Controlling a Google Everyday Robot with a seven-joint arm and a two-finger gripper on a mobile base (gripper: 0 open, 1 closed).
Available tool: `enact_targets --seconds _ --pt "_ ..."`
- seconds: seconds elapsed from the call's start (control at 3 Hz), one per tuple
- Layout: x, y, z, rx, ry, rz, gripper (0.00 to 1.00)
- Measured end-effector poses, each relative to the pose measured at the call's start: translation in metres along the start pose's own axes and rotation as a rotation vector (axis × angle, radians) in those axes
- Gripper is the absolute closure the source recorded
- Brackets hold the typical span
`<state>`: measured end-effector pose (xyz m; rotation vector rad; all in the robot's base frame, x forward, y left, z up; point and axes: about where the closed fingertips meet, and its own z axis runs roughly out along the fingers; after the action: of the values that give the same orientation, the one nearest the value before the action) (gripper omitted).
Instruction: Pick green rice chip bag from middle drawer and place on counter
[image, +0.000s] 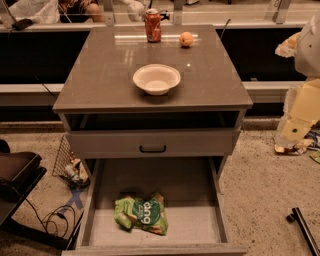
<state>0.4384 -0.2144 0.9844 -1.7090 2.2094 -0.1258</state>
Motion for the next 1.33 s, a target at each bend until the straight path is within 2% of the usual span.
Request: enact_targets --seconds 0.33,0.67,1.0,1.33 --pt "-0.001 0.001 0.000 0.012 -0.005 -0.001 0.00" --pt "-0.003 0.016 0.010 0.015 -0.048 -0.018 0.00" --pt "0.001 0.050 0.055 0.002 -0.159 -0.024 0.00" --pt "0.002 0.087 0.122 -0.047 -0.286 -0.002 0.00"
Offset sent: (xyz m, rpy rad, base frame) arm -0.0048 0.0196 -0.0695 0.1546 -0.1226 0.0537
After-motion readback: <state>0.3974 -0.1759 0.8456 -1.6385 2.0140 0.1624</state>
